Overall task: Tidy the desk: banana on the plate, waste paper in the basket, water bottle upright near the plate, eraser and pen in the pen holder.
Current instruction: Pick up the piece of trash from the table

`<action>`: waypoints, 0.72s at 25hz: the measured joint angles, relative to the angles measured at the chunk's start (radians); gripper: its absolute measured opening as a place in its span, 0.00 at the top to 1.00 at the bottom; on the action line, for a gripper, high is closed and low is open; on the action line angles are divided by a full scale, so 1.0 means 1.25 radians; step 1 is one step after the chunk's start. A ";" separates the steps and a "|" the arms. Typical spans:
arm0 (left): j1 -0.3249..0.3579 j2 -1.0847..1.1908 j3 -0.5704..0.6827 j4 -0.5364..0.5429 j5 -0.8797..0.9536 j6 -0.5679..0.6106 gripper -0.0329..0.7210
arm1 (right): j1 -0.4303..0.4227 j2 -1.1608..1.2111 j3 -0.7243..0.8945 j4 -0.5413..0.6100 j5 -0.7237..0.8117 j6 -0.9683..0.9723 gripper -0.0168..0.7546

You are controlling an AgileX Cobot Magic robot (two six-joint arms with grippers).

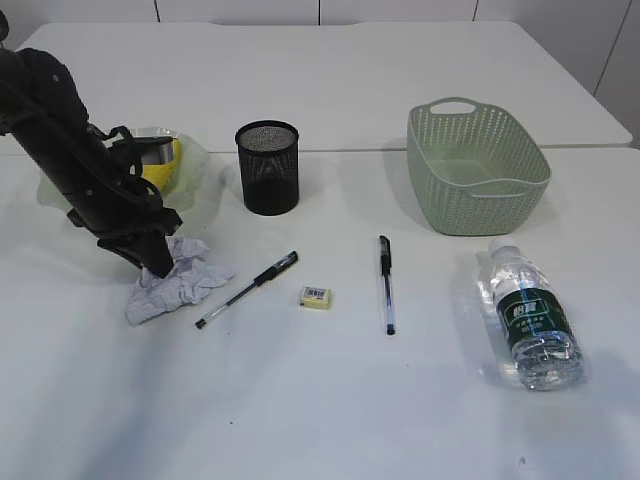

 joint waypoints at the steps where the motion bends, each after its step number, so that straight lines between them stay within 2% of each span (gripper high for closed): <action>1: 0.000 0.000 0.000 0.000 0.000 0.000 0.92 | 0.000 0.000 0.000 0.000 0.000 0.000 0.38; 5: 0.000 0.000 0.000 -0.002 0.004 0.000 0.95 | 0.000 0.000 0.000 0.000 0.000 0.000 0.38; 12: 0.000 -0.012 -0.006 -0.054 0.017 0.000 0.95 | 0.000 0.000 0.000 0.000 0.000 0.000 0.38; 18: 0.000 -0.027 -0.116 -0.088 0.087 0.000 0.96 | 0.000 0.000 0.000 0.002 0.000 0.000 0.38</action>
